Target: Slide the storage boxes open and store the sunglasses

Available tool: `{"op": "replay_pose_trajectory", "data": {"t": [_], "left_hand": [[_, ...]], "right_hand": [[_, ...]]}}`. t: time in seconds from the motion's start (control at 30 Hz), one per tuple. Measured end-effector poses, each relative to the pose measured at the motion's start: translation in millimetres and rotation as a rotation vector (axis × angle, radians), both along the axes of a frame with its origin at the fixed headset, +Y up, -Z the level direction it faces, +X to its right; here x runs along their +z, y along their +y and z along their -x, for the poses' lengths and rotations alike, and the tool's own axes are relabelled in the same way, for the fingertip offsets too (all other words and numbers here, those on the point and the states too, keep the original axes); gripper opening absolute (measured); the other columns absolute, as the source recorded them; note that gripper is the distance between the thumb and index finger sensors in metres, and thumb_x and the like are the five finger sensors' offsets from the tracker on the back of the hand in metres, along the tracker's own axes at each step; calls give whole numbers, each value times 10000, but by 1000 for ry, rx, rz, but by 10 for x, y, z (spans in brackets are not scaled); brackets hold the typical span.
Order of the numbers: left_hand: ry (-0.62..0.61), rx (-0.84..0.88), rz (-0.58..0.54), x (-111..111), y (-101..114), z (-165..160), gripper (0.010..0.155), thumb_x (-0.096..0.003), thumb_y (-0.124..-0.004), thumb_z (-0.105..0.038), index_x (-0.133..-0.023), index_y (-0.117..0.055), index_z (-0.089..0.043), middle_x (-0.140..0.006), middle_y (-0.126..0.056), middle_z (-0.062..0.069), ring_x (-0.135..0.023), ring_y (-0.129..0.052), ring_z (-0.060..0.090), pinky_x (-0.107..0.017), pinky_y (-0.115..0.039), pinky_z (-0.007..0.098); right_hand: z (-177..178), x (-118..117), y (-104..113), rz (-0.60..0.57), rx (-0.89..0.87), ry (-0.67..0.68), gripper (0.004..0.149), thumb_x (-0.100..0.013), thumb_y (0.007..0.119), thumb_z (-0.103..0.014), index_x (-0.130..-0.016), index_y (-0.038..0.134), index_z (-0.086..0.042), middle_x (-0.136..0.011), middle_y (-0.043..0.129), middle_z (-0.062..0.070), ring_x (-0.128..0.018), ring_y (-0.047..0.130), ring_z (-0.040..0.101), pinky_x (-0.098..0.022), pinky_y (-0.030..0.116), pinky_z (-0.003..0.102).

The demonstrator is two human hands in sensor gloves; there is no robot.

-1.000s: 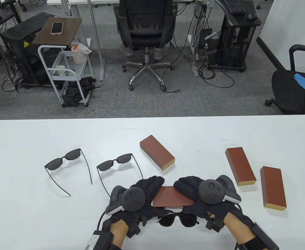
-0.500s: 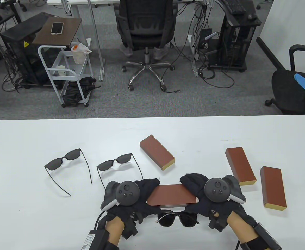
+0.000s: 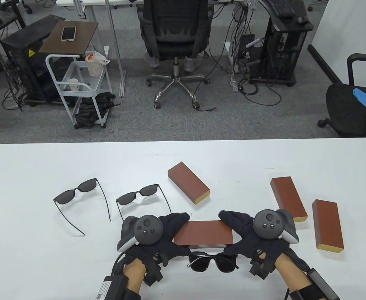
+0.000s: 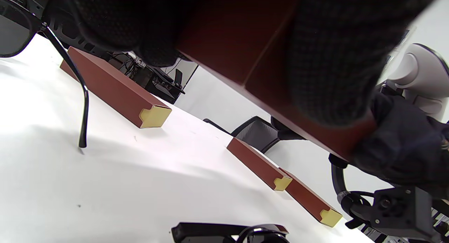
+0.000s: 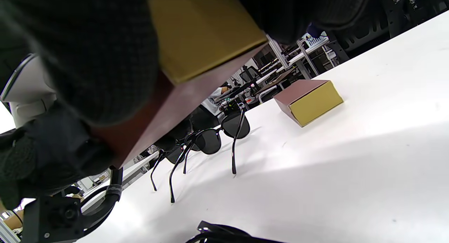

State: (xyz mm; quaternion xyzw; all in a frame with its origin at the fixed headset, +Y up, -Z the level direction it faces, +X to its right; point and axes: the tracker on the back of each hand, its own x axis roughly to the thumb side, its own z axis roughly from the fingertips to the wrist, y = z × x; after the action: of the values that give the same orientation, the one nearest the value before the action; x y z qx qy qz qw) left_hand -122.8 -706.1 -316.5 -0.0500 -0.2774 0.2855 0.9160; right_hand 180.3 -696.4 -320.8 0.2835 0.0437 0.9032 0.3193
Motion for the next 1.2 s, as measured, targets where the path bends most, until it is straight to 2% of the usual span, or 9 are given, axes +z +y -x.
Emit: {"op": "replay_pose_trajectory", "data": {"t": [0.17,0.5,0.9,1.0,1.1,1.2], "left_hand": [[9,-24,2,-3,3,15,937,-274,-1017,-543,-1074,-608,-279,-1087,-695,68,-934,-793,331,-630,-744,539],[48,-40,46,-52,-59,132,935,-285,-1017,-518,-1083,-594,-276,-1102,-671,73,-952,-774,343,-637,-737,544],[99,-35,84,-82,-116,248,929,-298,-1012,-500,-1091,-571,-298,-1124,-634,78,-979,-745,344,-647,-724,550],[111,26,79,-79,-103,265,933,-306,-1004,-505,-1098,-549,-315,-1138,-607,52,-995,-723,334,-653,-713,550],[138,177,98,-75,-93,313,960,-310,-980,-566,-1111,-514,-315,-1152,-582,50,-1014,-694,337,-658,-696,564],[161,365,189,-80,-130,340,930,-363,-886,-625,-1130,-460,-316,-1167,-554,67,-1027,-656,365,-658,-680,581]], "right_hand": [[-31,-7,-13,5,17,-16,902,-206,1001,-425,-946,517,-251,-984,615,121,-883,663,370,-674,609,527],[-349,-134,-64,95,-4,-95,850,-216,1013,-372,-932,560,-304,-1005,620,69,-875,731,351,-661,665,504],[-611,-186,-41,127,-19,-146,829,-216,1020,-326,-923,588,-315,-1008,617,59,-873,740,359,-658,686,491],[-645,-182,-1,101,-69,-154,824,-208,1029,-314,-915,606,-313,-1003,632,52,-866,753,361,-651,703,486],[-689,-173,56,81,-134,-163,820,-205,1034,-310,-911,617,-312,-1001,640,51,-866,755,362,-650,707,486],[-709,-168,81,79,-176,-163,820,-207,1034,-308,-913,617,-304,-1001,639,60,-866,753,366,-649,705,490]]}}
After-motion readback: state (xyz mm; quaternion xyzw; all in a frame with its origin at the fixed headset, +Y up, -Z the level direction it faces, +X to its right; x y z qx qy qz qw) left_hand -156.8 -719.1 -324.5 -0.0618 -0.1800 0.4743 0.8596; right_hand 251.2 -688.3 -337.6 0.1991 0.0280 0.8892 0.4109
